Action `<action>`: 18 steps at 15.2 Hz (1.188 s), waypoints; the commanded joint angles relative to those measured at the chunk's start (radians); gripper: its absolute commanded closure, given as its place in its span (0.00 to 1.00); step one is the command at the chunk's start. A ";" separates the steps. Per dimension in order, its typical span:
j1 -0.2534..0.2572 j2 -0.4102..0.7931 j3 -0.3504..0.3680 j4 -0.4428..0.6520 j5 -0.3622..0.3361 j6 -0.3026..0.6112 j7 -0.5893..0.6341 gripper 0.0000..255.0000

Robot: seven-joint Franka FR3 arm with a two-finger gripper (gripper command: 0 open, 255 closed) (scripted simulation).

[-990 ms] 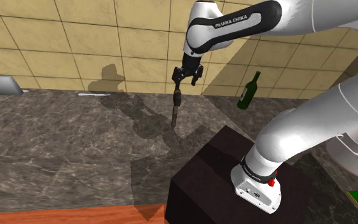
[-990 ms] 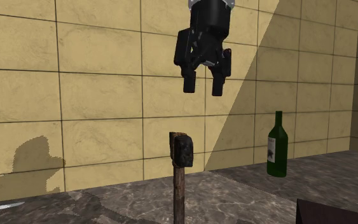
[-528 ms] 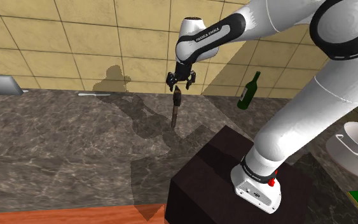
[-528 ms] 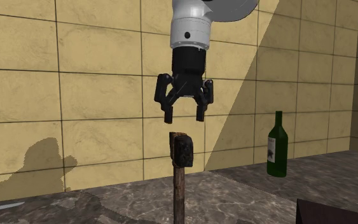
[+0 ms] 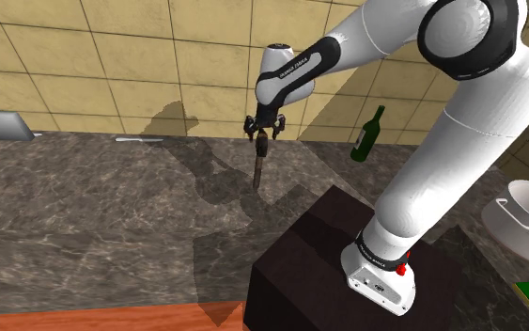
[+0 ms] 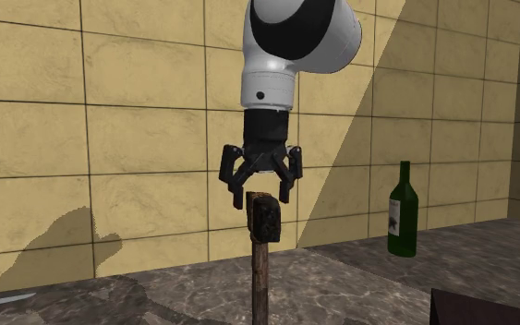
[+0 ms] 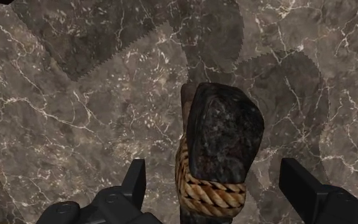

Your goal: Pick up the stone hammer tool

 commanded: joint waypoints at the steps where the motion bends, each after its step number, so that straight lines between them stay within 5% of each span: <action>1: 0.000 0.018 0.000 -0.008 -0.003 0.027 0.003 0.00; 4: 0.000 0.033 -0.001 -0.014 -0.006 0.048 0.005 0.00; 5: 0.001 0.034 0.000 -0.013 -0.006 0.048 0.007 1.00; 18: 0.000 -0.005 0.000 0.001 0.001 -0.006 0.000 1.00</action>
